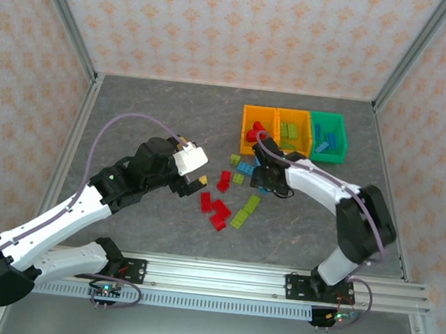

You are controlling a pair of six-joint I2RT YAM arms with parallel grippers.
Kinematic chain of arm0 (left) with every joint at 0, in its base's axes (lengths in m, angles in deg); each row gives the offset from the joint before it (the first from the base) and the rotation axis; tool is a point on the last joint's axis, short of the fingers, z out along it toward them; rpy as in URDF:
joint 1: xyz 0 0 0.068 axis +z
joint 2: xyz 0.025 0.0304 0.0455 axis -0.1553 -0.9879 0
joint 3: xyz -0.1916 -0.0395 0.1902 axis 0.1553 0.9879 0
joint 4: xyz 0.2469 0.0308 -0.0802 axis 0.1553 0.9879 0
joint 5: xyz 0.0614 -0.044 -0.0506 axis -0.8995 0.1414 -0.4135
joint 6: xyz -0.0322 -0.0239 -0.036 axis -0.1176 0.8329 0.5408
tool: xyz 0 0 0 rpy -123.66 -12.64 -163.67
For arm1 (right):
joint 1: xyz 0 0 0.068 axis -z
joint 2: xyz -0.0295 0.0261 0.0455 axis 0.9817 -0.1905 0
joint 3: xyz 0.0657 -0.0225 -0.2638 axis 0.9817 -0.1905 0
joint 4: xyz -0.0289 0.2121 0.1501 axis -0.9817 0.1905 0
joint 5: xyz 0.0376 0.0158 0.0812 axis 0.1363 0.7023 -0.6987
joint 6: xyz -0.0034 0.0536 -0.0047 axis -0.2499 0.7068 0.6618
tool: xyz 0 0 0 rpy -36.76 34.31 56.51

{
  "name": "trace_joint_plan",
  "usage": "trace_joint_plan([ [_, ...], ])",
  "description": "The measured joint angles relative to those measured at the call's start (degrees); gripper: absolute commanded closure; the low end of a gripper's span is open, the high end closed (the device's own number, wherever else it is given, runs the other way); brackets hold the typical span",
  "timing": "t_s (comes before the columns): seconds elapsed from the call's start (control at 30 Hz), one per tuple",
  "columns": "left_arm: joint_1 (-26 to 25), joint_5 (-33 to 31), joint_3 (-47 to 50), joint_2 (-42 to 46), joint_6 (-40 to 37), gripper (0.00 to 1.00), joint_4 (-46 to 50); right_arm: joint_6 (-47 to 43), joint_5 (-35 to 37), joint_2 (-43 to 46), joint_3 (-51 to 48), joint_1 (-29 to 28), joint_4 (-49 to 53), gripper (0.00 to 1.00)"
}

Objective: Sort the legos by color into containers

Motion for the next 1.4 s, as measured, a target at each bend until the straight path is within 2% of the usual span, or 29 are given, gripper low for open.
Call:
trace_joint_plan([
  [0.17, 0.0, -0.1, 0.0, 0.0, 0.0, 0.0, 0.0, -1.3, 0.2, -6.9, 2.6, 0.0, -2.8, 0.59],
  [0.27, 0.0, -0.1, 0.0, 0.0, 0.0, 0.0, 0.0, -1.1, 0.6, -7.8, 2.6, 0.0, -3.0, 0.68],
  [0.43, 0.0, -0.1, 0.0, 0.0, 0.0, 0.0, 0.0, -0.2, 2.1, -4.9, 1.0, 0.1, -3.4, 0.74],
  [0.6, 0.0, -0.1, 0.0, 0.0, 0.0, 0.0, 0.0, 0.3, 5.0, 7.6, -2.3, 1.7, -3.3, 0.75],
  [0.7, 0.0, -0.1, 0.0, 0.0, 0.0, 0.0, 0.0, 0.3, 7.4, 16.5, -2.5, 6.7, -5.3, 0.75],
  [0.8, 0.0, 0.0, 0.0, 0.0, 0.0, 0.0, 0.0, -0.3, 9.2, 20.5, -2.3, 14.9, -9.0, 0.74],
  [0.87, 0.0, 0.0, 0.0, 0.0, 0.0, 0.0, 0.0, -1.2, 9.5, 18.8, -0.8, 21.0, -10.6, 0.75],
  [0.93, 0.0, 0.0, 0.0, 0.0, 0.0, 0.0, 0.0, -2.3, 9.2, 12.5, 4.0, 26.9, -11.3, 0.75],
  [1.07, 0.0, -0.1, 0.0, 0.0, 0.0, 0.0, 0.0, -4.5, 6.7, -4.6, 19.1, 33.0, -10.2, 0.72],
  [1.1, 0.0, -0.2, 0.0, 0.0, 0.0, 0.0, 0.0, -5.0, 6.0, -8.7, 23.2, 33.7, -9.5, 0.67],
  [1.17, 0.0, -0.2, 0.0, 0.2, 0.0, 0.0, 0.0, -6.4, 4.9, -15.9, 30.9, 34.4, -7.5, 0.49],
  [1.23, 0.0, -0.4, 0.0, 0.5, 0.0, 0.0, 0.0, -7.5, 4.2, -21.9, 38.6, 34.6, -3.9, 0.4],
  [1.3, 0.0, -0.5, 0.0, 0.7, 0.0, 0.0, 0.0, -7.9, 3.9, -25.4, 44.0, 34.6, -0.7, 0.37],
  [1.4, 0.0, -0.5, 0.0, 0.7, 0.0, 0.0, 0.0, -7.7, 2.9, -24.9, 45.0, 34.6, 2.1, 0.35],
])
